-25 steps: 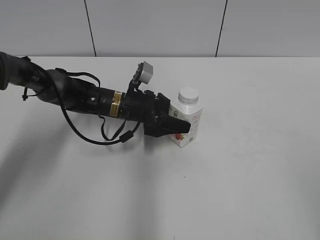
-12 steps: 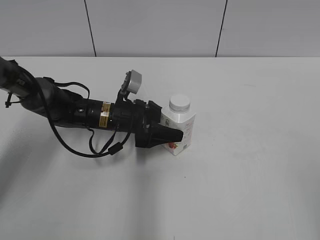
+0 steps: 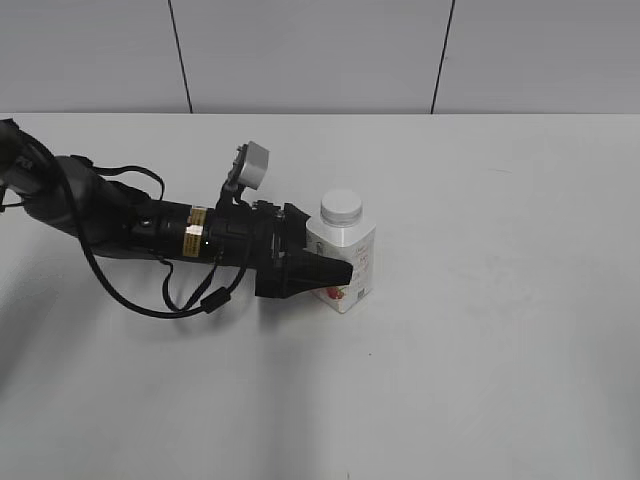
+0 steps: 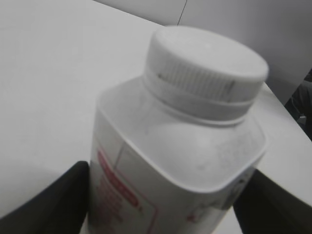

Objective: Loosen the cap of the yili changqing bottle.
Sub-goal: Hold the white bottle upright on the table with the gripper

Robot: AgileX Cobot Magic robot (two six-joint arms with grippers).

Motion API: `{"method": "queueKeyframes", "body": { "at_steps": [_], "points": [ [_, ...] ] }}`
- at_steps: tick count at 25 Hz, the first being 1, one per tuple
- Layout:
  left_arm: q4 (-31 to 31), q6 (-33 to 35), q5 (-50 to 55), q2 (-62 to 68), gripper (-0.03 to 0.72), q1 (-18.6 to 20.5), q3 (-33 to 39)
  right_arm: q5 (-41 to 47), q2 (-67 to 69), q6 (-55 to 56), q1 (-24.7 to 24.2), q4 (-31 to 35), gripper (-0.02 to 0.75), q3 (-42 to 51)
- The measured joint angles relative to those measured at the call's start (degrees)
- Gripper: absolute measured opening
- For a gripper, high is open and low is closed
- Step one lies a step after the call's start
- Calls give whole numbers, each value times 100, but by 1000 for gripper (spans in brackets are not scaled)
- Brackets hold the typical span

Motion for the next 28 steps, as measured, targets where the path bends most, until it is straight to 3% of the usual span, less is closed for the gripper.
{"method": "queueKeyframes", "body": {
  "at_steps": [13,28],
  "points": [
    [642,204,207,-257,521,41,46,0,0,0,0,0,534,0],
    [722,277,154,-257,517,84,46,0,0,0,0,0,534,0]
  ]
}}
